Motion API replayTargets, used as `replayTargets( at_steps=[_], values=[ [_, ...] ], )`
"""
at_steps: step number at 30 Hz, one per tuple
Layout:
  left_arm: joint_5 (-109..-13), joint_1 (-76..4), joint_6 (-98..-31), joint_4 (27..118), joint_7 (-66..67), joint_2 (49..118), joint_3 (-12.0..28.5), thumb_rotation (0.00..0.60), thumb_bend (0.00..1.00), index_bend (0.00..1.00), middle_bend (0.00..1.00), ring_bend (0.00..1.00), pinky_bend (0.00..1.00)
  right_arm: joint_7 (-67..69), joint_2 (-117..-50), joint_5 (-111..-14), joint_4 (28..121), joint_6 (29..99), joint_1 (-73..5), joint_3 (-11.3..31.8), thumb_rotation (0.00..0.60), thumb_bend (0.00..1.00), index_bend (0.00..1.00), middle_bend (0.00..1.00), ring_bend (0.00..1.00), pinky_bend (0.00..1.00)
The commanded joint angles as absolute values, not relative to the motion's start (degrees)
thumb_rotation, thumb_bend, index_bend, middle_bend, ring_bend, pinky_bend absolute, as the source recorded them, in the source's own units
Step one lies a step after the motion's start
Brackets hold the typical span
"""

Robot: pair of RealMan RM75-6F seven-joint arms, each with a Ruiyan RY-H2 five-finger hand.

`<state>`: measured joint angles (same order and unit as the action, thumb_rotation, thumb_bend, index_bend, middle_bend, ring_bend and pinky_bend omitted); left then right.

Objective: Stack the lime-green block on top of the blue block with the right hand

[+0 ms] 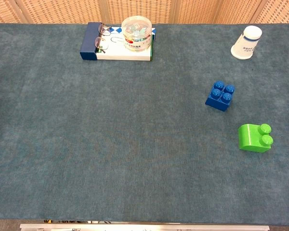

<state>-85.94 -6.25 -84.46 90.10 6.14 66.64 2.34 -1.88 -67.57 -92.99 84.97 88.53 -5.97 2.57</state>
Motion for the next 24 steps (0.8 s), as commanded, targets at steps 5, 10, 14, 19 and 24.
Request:
replayTargets(
  at_steps=[5,10,14,19,24],
  values=[
    [-85.5,-6.1,-84.1,90.6,6.2,66.3,2.0,0.6,0.2,0.36,0.35,0.27,0.4,-1.4,-67.3,-93.3,85.2,88.5,-6.0,2.3,0.6,0.0,0.0,0.02,0.0,0.1],
    [-85.1,-6.1,-83.9,90.9,6.2,66.2,2.2,0.6,0.2,0.36,0.35,0.27,0.4,-1.0,-67.2,-93.3,85.0,87.8,-6.4,2.3,0.6,0.0,0.0,0.04,0.0,0.1],
    [-85.0,-6.1,-83.8,90.7,6.6,66.3,2.1,0.6,0.2,0.36,0.35,0.27,0.4,-0.4,-67.2,-93.4,84.7,87.2,-6.7,2.1,0.6,0.0,0.05,0.07,0.0,0.15],
    [-85.4,-6.3,-83.5,90.7,6.7,66.4,1.9,0.6,0.2,0.36,0.35,0.27,0.4,-0.3,-67.2,-93.8,84.6,87.1,-6.8,1.7,0.6,0.0,0.16,0.17,0.03,0.21],
    [-85.1,-6.3,-83.1,90.7,6.6,66.4,1.8,0.6,0.2,0.36,0.36,0.27,0.4,-1.4,-67.7,-94.3,84.3,86.6,-7.0,1.4,0.6,0.0,0.2,0.2,0.05,0.21]
  ],
)
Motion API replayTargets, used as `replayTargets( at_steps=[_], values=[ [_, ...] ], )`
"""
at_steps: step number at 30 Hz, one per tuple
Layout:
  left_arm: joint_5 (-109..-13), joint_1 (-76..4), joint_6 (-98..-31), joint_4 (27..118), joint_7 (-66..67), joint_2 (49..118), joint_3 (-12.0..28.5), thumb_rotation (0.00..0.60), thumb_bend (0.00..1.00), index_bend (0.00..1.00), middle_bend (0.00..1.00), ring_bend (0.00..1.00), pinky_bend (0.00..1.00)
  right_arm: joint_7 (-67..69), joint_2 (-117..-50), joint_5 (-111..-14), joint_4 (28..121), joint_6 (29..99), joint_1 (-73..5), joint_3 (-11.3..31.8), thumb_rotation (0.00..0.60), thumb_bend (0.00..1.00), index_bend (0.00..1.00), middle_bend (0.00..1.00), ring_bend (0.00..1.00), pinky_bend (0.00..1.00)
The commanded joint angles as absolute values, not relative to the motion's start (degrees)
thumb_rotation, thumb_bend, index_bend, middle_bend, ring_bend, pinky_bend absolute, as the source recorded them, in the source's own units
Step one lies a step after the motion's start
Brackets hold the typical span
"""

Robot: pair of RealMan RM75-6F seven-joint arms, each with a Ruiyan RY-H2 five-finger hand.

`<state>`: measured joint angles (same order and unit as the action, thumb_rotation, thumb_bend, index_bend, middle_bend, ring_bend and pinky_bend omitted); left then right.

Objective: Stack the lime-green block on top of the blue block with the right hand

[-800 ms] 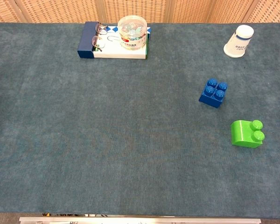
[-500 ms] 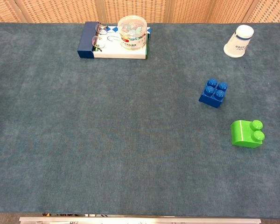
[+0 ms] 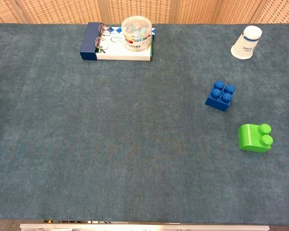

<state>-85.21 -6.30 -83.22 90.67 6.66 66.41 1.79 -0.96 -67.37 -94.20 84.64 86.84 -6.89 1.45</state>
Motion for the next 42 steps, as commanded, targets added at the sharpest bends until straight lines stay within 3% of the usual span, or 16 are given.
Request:
replayTargets(
  at_steps=[1,42],
  values=[
    [-85.0,-6.3,-83.1,90.7,6.6,66.3,1.8,0.6,0.2,0.36,0.36,0.27,0.4,-1.7,-67.8,-94.3,84.1,86.4,-7.1,1.3,0.6,0.0,0.21,0.2,0.05,0.21],
    [-84.6,-5.8,-83.0,91.9,7.4,66.0,1.5,0.6,0.2,0.36,0.36,0.27,0.4,-5.2,-73.8,-93.5,75.1,77.2,-10.0,-2.1,0.6,0.0,0.21,0.11,0.04,0.21]
  ],
)
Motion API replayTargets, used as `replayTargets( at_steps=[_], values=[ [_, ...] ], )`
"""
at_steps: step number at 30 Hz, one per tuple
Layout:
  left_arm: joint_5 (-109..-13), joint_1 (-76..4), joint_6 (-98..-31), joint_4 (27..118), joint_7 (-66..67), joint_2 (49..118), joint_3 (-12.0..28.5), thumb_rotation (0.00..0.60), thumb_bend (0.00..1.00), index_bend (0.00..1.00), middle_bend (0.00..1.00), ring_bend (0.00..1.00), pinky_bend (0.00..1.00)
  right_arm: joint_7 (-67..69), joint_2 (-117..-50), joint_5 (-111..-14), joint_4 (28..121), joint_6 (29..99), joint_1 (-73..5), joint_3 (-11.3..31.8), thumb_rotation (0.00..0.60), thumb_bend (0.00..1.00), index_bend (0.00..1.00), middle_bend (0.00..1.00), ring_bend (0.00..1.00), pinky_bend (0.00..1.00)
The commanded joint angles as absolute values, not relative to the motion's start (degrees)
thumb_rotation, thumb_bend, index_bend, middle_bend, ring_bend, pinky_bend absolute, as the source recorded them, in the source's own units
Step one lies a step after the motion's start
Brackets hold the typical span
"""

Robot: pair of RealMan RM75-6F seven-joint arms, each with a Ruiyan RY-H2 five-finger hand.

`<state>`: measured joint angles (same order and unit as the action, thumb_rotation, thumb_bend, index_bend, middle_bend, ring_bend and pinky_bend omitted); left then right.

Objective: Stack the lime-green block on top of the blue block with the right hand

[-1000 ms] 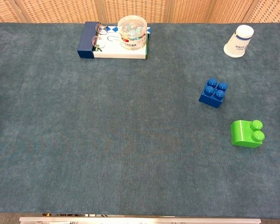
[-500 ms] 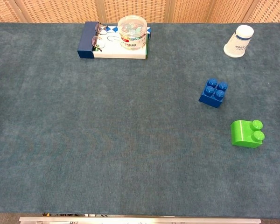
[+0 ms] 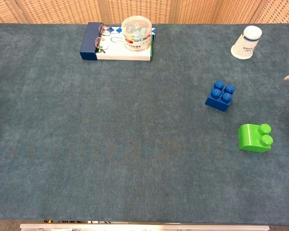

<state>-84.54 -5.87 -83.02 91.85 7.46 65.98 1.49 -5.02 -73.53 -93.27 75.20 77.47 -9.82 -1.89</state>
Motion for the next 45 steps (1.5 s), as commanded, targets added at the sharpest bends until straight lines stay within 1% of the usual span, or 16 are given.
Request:
replayTargets(
  at_steps=[1,20,31,34,37,41,45],
  values=[
    [-84.6,-5.8,-83.1,91.9,7.3,65.9,1.5,0.6,0.2,0.36,0.36,0.27,0.4,-5.4,-74.0,-93.6,75.1,76.9,-10.1,-2.2,0.6,0.0,0.21,0.11,0.04,0.21],
    [-84.7,-5.7,-83.2,92.3,6.6,65.5,1.4,0.6,0.2,0.36,0.36,0.27,0.4,-7.8,-76.9,-94.6,74.6,72.6,-12.3,-4.1,0.6,0.0,0.21,0.11,0.03,0.21],
    [-84.9,-5.6,-83.4,92.6,5.8,65.1,1.5,0.6,0.2,0.36,0.36,0.27,0.4,-8.3,-77.4,-95.6,75.5,72.6,-12.6,-5.2,0.6,0.0,0.21,0.11,0.03,0.21],
    [-84.9,-5.6,-83.3,92.6,5.5,65.0,1.4,0.6,0.2,0.36,0.36,0.27,0.4,-8.7,-76.5,-95.5,77.4,73.4,-11.9,-5.6,0.6,0.0,0.21,0.11,0.03,0.21],
    [-84.9,-5.6,-83.4,92.6,5.5,64.9,1.4,0.6,0.2,0.36,0.36,0.27,0.4,-9.2,-74.7,-94.2,81.2,73.7,-10.8,-6.1,0.6,0.0,0.21,0.11,0.02,0.21],
    [-85.2,-5.5,-83.5,92.8,5.7,64.8,1.3,0.6,0.2,0.36,0.36,0.27,0.4,-10.0,-71.8,-91.3,87.5,73.2,-9.5,-6.4,0.6,0.0,0.21,0.1,0.01,0.19],
    [-85.5,-5.4,-83.8,93.0,5.9,64.8,1.2,0.6,0.2,0.36,0.36,0.27,0.4,-11.0,-70.1,-88.3,92.0,72.3,-8.6,-6.4,0.6,0.0,0.21,0.09,0.0,0.18]
  ],
)
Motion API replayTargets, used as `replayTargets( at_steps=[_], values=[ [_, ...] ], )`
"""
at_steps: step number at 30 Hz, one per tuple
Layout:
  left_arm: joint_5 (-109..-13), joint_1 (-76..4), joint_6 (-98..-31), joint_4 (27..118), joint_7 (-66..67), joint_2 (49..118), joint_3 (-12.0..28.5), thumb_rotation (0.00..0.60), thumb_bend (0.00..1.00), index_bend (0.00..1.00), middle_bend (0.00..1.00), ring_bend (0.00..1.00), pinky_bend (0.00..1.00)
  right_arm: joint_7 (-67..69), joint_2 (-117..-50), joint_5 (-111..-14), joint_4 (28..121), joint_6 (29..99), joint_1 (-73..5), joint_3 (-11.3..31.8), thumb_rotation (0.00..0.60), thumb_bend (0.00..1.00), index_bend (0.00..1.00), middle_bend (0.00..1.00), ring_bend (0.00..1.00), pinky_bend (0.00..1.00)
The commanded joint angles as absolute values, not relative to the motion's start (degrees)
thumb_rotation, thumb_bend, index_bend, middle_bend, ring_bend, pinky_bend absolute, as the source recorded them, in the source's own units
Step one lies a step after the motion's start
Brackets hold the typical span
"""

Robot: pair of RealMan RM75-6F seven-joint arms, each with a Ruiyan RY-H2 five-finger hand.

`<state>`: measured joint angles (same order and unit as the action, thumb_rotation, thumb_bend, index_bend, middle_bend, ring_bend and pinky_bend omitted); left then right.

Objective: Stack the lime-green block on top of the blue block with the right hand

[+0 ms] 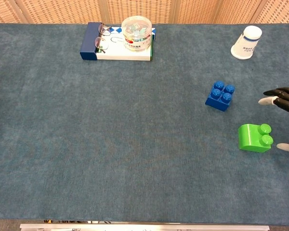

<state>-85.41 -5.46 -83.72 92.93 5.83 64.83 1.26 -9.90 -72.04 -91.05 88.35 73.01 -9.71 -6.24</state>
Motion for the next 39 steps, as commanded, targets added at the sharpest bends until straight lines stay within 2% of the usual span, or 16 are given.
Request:
replayTargets(
  at_steps=[1,14,39],
  values=[
    [-85.5,-5.4,-83.8,93.0,5.8,64.8,1.2,0.6,0.2,0.36,0.36,0.27,0.4,-11.3,-70.0,-87.7,92.7,72.3,-8.4,-6.3,0.6,0.0,0.21,0.09,0.0,0.17],
    [-86.3,-5.5,-83.7,93.1,5.6,64.7,0.8,0.6,0.2,0.36,0.36,0.27,0.4,-18.1,-72.4,-79.7,96.1,73.1,-6.5,-3.4,0.6,0.0,0.21,0.09,0.0,0.17],
    [-87.5,-5.4,-83.9,93.4,5.1,64.2,0.3,0.6,0.2,0.36,0.36,0.27,0.4,-26.1,-76.3,-71.9,101.3,70.9,-7.2,-2.2,0.6,0.0,0.21,0.09,0.0,0.16]
  ],
)
